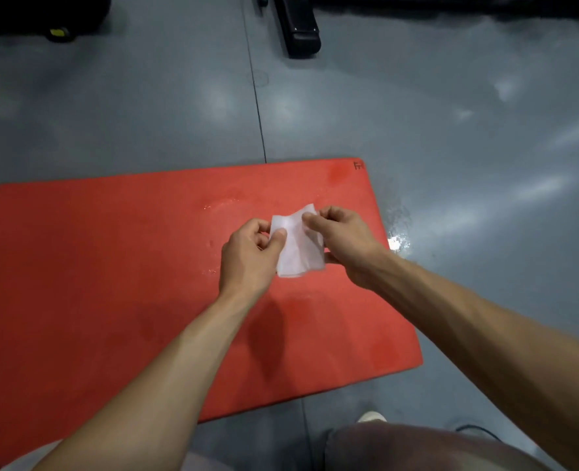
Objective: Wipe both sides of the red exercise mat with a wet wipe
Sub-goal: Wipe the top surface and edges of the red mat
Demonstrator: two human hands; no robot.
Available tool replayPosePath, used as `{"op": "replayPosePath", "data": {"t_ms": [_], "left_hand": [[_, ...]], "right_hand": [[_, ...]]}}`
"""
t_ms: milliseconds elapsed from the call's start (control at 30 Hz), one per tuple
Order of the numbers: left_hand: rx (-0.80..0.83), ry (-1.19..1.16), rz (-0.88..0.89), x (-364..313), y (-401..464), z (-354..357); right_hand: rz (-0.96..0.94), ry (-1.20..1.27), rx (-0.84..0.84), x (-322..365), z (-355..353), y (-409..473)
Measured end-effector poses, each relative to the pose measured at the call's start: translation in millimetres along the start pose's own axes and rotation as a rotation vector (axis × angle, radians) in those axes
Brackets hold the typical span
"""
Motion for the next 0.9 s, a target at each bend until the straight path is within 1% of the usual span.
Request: {"op": "replayPosePath", "data": {"t_ms": [67,100,167,233,300,400,433,500,600,667,733,800,900], "left_hand": [[0.029,-0.08,-0.012,-3,0,5],[0.075,-0.174,-0.032,-7,-2,11],[0.255,-0.378,-0.084,-22,-15,34],[0.414,-0.471,-0.125,-34,-32,53],[0.521,-0.54,-0.144,-40,-44,63],[0.555,-0.605,-0.163,-39,-51,72],[0.551,-0.564,-0.167,-35,-52,78],[0.557,-0.354,-0.172,-14,-50,93],[0.613,0.155,-0.121,39,-38,122],[0.645,0.432,-0.078,70,-31,138],[0.663,0.579,-0.046,95,-21,157],[0.644,0.716,-0.004,109,-5,172],[0.573,0.898,0.046,120,34,193]], "right_hand": [[0.003,0.061,0.043,-3,1,-9],[0.008,0.088,0.079,-2,3,-14],[0.012,0.094,0.139,-2,6,-30],[-0.004,0.038,0.142,-3,0,-44],[-0.007,0.013,0.124,-6,-9,-53],[-0.006,0.034,0.118,-16,-29,-56],[-0.018,0.022,0.102,-19,-40,-54],[-0.046,0.002,0.042,-36,-69,-47],[-0.014,0.022,-0.102,-96,-121,-33],[0.102,0.147,-0.177,-156,-149,-30],[0.246,0.268,-0.233,-216,-171,-29],[0.325,0.295,-0.286,-257,-196,-25],[0.328,0.334,-0.365,-284,-236,2]]}}
Point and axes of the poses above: each hand's wrist, its own y-axis towards the middle knuckle, its own z-axis out of the palm, x = y × z, the point moved 10 cm from there along y, towards the middle knuckle, and after that the axes turned 7 degrees about x, right-handed, at the moved point
